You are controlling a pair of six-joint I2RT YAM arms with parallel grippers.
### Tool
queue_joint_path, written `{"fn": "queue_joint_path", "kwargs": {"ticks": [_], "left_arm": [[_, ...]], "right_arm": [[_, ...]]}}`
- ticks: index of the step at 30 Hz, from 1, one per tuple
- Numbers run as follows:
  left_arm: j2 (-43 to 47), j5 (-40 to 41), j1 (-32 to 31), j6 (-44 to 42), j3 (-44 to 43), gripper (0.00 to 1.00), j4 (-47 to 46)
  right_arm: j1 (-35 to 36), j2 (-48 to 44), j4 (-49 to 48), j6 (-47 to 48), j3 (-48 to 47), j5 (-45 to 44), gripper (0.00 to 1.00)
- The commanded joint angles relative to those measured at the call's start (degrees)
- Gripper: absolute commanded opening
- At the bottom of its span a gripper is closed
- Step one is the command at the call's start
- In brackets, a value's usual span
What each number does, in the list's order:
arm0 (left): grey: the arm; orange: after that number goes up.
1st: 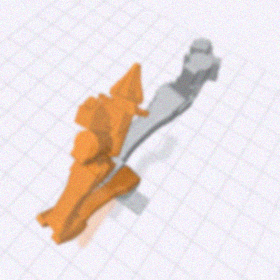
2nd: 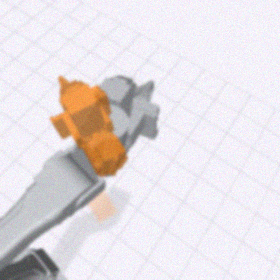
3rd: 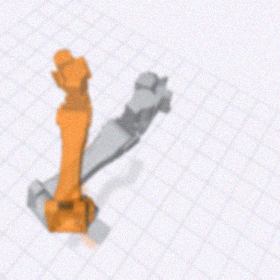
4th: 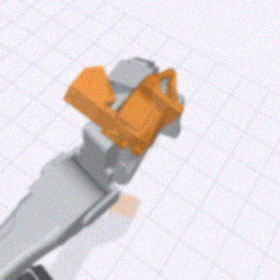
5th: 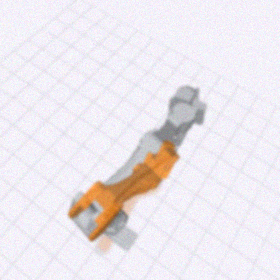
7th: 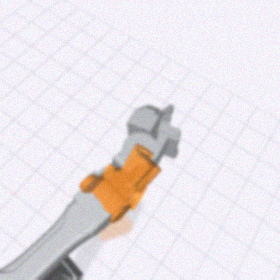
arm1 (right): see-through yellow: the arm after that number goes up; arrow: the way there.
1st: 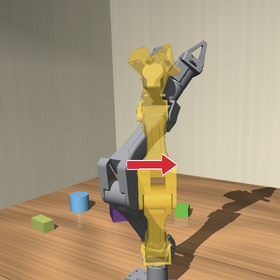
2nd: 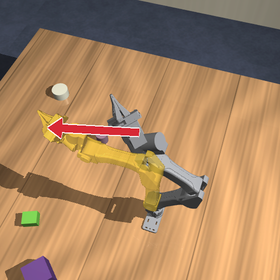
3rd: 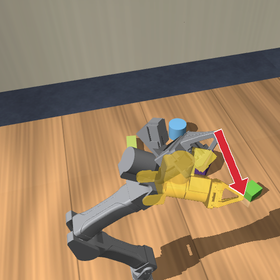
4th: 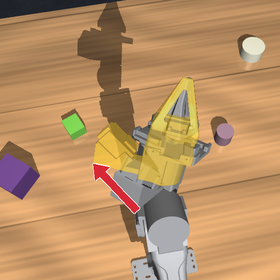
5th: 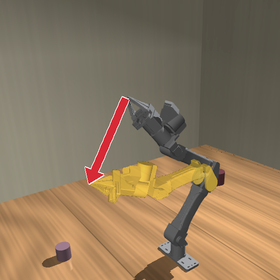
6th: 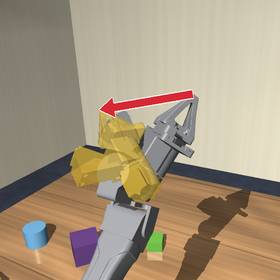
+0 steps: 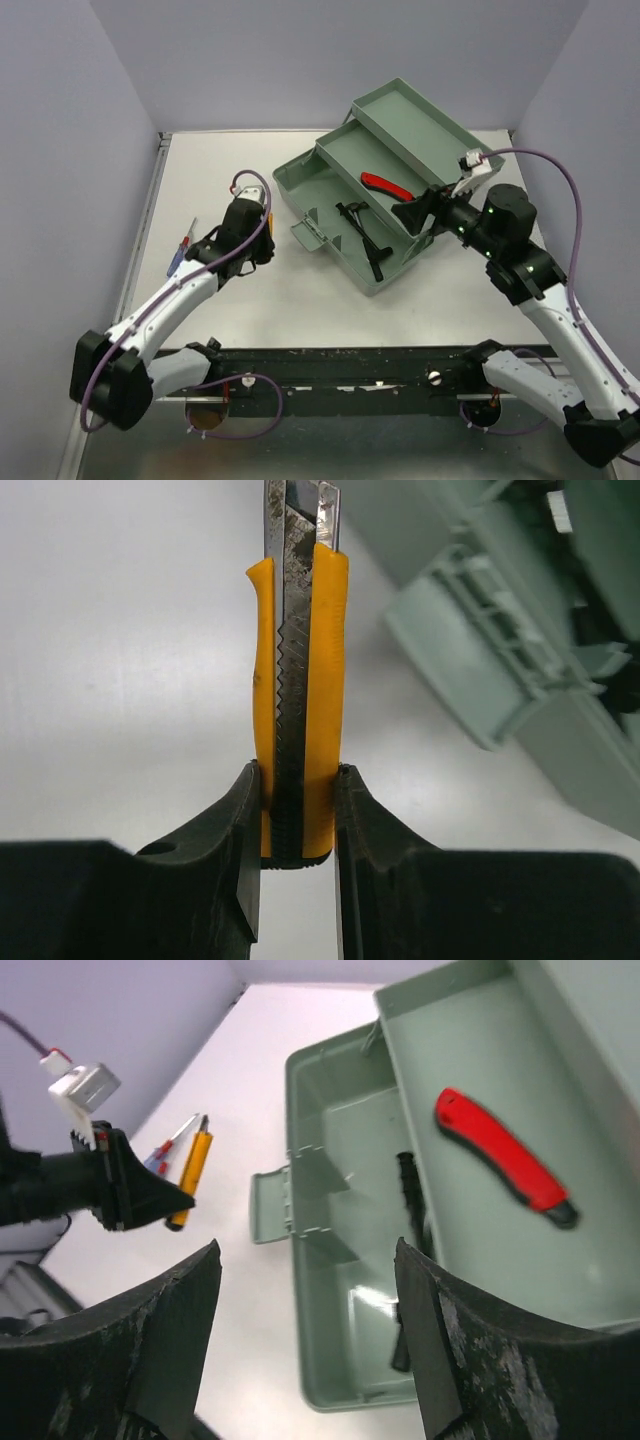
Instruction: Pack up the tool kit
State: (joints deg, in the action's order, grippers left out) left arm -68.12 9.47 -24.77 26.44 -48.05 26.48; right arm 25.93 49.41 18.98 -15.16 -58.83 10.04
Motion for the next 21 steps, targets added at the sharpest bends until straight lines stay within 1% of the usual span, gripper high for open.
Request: {"fn": "queue_joint_path", "kwargs": {"ticks": [1,5,9,13,15,16,20,21], "left_arm": [[9.04,-9.02,-7.73,7.21,5.24,0.0,-13.45],[12.39,-9.47,-14.93,13.45,8.06,0.0,-22.51],[12.84,-9.47,-19.78,15.92,7.71,0.0,-27.52],[12.13,-9.47,-22.16,16.63,5.96,0.0,-28.94],[11.08,-9.39,-22.77,17.07,4.64,0.0,-27.89],[10.64,-9.39,-23.03,17.07,4.29,0.0,-27.89],[9.85,-9.39,-24.79,17.33,3.67,0.0,-28.85],[9.85,-9.04,-25.06,17.07,3.58,0.0,-28.85]], "right_arm": [[3.58,6.39,-5.7,-13.48,1.61,3.76,0.76],[12.63,12.45,-4.75,-12.88,-1.89,-4.14,0.76],[16.51,16.41,-4.66,-13.49,-3.92,-7.4,0.77],[19.24,19.49,-5.1,-13.58,-4.36,-9.77,0.76],[20.21,21.25,-5.1,-13.49,-4.8,-9.69,0.75],[20.82,21.87,-5.27,-13.49,-4.8,-11.34,0.74],[21.96,24.33,-5.36,-12.18,-5.59,-13.64,0.69],[22.14,24.77,-5.01,-11.83,-5.68,-14.52,0.66]]}}
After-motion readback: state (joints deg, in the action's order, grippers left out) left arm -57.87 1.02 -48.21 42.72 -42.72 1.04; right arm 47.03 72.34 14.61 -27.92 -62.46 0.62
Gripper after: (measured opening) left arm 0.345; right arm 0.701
